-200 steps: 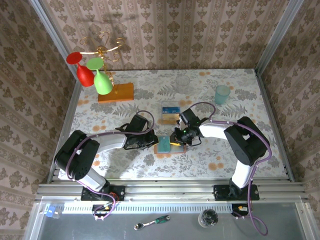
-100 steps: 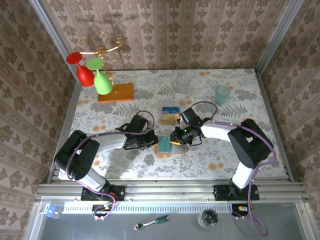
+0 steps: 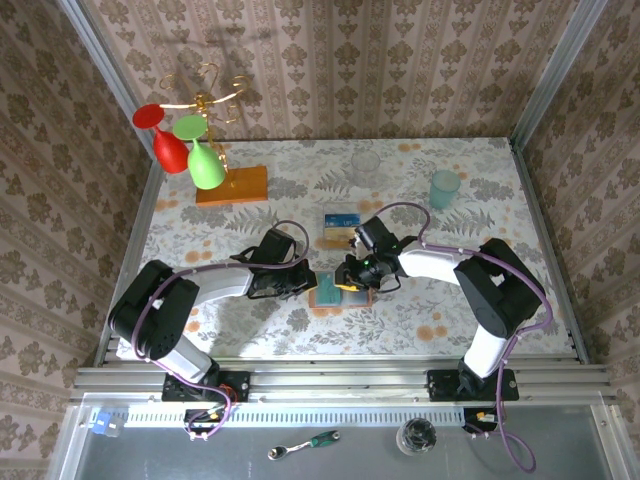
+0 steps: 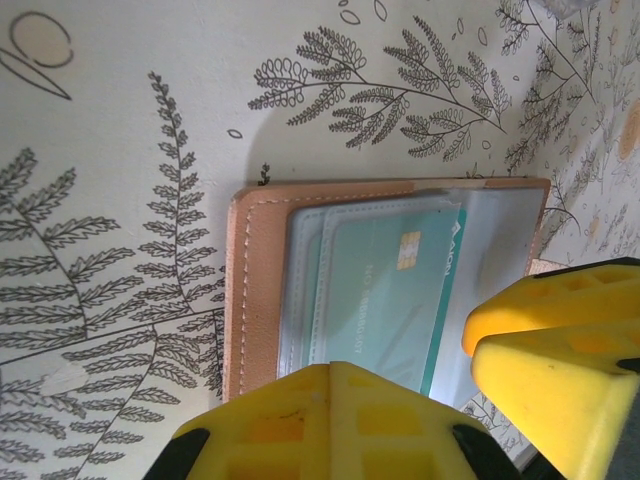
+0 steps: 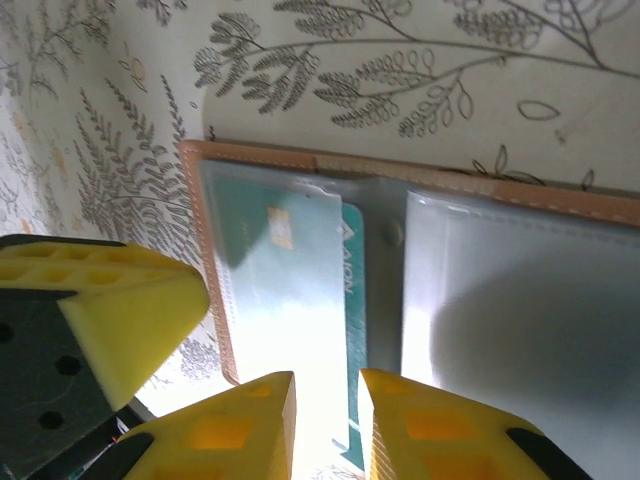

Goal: Take the credit cards out of the card holder

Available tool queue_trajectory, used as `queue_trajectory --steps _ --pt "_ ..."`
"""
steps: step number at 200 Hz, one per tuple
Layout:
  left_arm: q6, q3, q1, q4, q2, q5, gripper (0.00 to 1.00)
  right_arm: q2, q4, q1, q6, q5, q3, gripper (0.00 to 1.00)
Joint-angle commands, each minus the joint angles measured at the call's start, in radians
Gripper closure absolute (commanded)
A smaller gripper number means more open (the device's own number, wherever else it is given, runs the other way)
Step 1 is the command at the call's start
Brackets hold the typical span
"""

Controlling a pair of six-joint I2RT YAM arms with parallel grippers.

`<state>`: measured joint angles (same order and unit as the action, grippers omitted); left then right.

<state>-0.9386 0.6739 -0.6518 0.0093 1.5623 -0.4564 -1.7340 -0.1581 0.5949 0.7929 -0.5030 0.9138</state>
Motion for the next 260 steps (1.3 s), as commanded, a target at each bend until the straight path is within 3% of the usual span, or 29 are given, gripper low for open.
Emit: queue_trajectory --steps 1,182,260 --pt "0.029 -0.008 0.010 0.016 0.009 -0.022 1.00 0.000 0.002 0.006 0.011 -0.002 0.029 0.75" --pt "0.039 -0.026 0.011 0.017 0.055 -0.025 1.00 -0.068 0.015 0.019 0.012 -0.006 0.030 0.78" --pt "0.043 -0.012 0.013 -0.002 0.038 -0.020 1.00 -0.039 -0.096 0.023 -0.029 0.093 0.038 0.79"
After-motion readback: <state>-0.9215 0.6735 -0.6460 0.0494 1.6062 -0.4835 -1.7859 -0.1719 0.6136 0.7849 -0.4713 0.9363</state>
